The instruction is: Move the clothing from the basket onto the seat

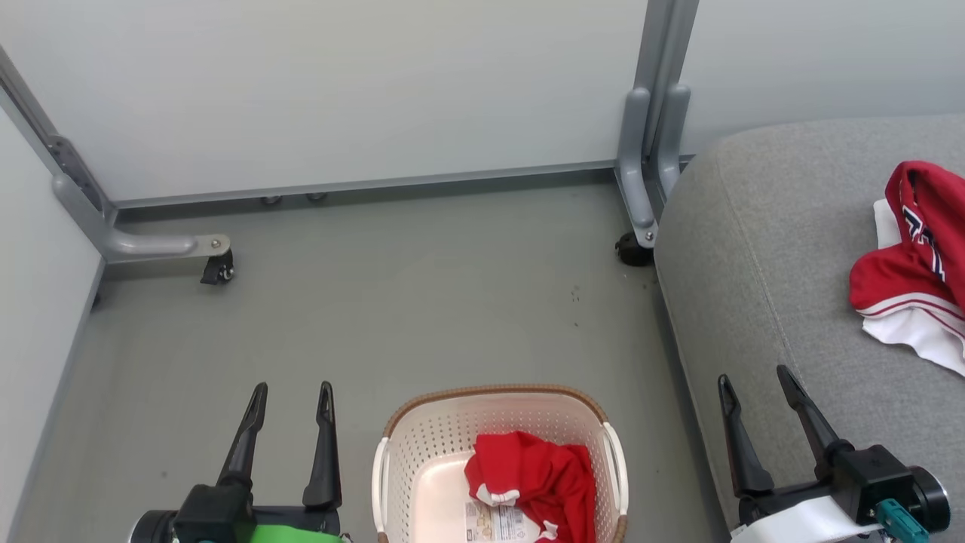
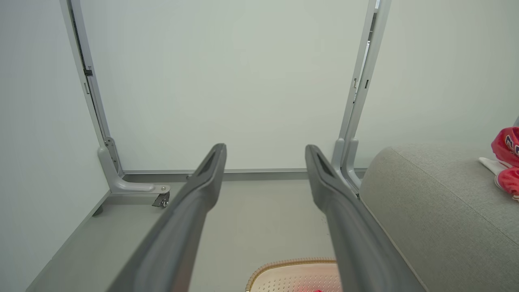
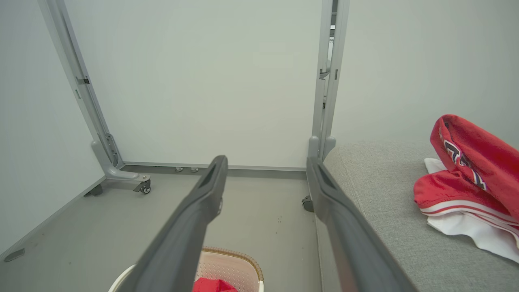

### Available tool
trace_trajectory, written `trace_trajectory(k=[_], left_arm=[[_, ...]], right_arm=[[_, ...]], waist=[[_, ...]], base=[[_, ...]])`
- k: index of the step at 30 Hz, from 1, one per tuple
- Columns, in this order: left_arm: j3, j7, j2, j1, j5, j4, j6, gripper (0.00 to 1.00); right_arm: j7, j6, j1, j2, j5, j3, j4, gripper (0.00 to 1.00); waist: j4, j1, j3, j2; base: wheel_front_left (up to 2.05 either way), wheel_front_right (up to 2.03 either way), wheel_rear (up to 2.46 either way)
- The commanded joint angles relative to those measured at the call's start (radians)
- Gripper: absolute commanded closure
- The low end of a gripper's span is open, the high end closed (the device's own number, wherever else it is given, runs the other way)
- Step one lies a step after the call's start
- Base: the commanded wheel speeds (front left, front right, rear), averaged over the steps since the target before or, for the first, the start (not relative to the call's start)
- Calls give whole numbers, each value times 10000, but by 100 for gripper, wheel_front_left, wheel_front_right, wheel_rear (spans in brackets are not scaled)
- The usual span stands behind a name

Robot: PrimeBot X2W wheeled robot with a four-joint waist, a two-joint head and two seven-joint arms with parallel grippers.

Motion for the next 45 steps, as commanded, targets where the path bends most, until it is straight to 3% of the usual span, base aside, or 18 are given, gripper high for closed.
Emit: trace_trajectory(k=[1,29,45], left_arm=[[82,-4,-2,235,76,-25,-54,0],[-22,-4,-11,670,190,175,-28,0],[-316,-4,-10,224,224,479,-156,0]], right_arm=[[-30,-1,201,41,18,2,-52,0],[-30,-3,565,159,-40,7,2,0],[-30,-3,164,192,-7,-58,-58,0]], waist=[[239,1,-471,0],[257,1,-744,0],[179,1,-118,0]], base=[[0,0,0],[0,0,0],[0,0,0]])
